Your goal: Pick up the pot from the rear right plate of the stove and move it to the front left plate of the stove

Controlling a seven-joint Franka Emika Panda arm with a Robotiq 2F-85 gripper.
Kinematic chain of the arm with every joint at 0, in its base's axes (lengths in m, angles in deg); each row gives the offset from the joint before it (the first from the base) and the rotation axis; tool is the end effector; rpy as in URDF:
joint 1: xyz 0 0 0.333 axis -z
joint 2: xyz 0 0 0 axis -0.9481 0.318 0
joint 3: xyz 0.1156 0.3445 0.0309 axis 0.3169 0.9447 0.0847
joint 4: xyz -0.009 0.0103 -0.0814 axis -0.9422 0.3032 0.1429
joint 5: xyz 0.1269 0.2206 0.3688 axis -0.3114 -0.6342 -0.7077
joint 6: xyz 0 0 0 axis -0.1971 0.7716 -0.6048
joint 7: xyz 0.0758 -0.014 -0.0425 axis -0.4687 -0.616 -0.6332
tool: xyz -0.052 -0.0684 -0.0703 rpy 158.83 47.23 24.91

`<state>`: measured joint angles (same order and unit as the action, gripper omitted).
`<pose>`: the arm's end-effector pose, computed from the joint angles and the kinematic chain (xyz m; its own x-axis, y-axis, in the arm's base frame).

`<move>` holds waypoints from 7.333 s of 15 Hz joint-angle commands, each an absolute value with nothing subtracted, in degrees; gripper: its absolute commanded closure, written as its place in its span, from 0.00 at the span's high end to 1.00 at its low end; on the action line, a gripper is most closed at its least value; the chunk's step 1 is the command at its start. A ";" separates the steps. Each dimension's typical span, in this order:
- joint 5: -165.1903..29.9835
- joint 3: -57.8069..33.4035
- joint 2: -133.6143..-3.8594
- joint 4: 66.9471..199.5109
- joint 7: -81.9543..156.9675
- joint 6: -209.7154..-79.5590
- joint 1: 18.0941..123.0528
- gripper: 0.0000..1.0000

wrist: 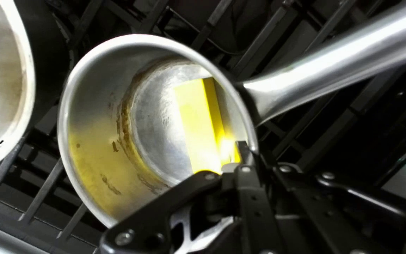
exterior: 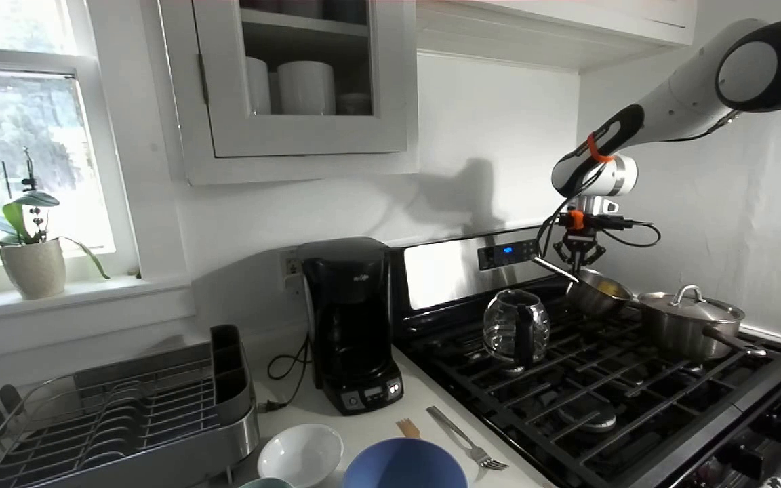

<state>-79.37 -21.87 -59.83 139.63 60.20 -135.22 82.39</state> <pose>0.6746 -0.2823 0.3462 0.5664 -0.8240 0.0149 -0.8231 -0.5665 -0.0391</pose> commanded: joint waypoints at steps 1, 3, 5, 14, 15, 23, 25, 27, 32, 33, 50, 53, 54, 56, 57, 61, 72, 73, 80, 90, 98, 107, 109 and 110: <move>-78.44 -21.90 -63.36 141.46 59.12 -132.02 82.14 0.04; -78.11 -21.80 -64.78 142.04 58.28 -130.09 81.96 0.04; -76.90 -21.89 -66.82 142.83 57.91 -126.91 81.38 0.03; -68.10 -19.76 -78.49 153.13 55.27 -125.91 77.69 0.04; -68.27 -19.38 -78.81 153.82 54.93 -126.48 77.73 0.04; -69.42 -18.69 -78.25 154.90 53.03 -127.63 78.51 0.03; -69.70 -18.76 -77.83 154.63 52.32 -128.04 78.82 0.03; -70.54 -18.74 -77.29 154.22 51.43 -128.35 79.14 0.04; -74.32 -18.34 -75.99 153.90 47.03 -128.96 79.91 0.04; -75.41 -18.25 -75.58 153.78 45.91 -128.98 80.04 0.04; -88.81 -17.15 -73.25 152.62 30.41 -127.69 82.92 0.04; -91.92 -16.54 -76.64 154.84 27.55 -127.99 82.92 0.04; -92.39 -16.47 -77.77 155.47 26.71 -128.24 82.78 0.03; -91.79 -16.51 -80.37 156.36 25.84 -128.72 82.34 0.03; -91.17 -16.59 -81.58 156.58 26.01 -128.83 82.11 0.03; -83.12 -17.07 -87.60 159.59 30.58 -129.65 80.90 0.03; -51.65 -8.28 -110.16 179.83 50.46 -124.69 79.94 0.02; -51.52 -7.16 -111.63 180.89 50.89 -121.65 79.61 0.02; -55.89 -6.47 -111.71 181.93 47.97 -114.42 76.87 0.07; -58.75 1.55 -112.58 187.43 54.02 -114.36 69.75 0.02; -61.44 6.37 -109.40 192.84 62.71 -122.55 66.41 0.02; -56.16 9.34 -101.81 195.34 75.38 -140.06 67.64 0.02; -52.73 9.91 -100.49 194.81 79.22 -142.19 68.01 0.02; -51.48 9.91 -99.79 194.48 80.73 -142.66 68.02 0.02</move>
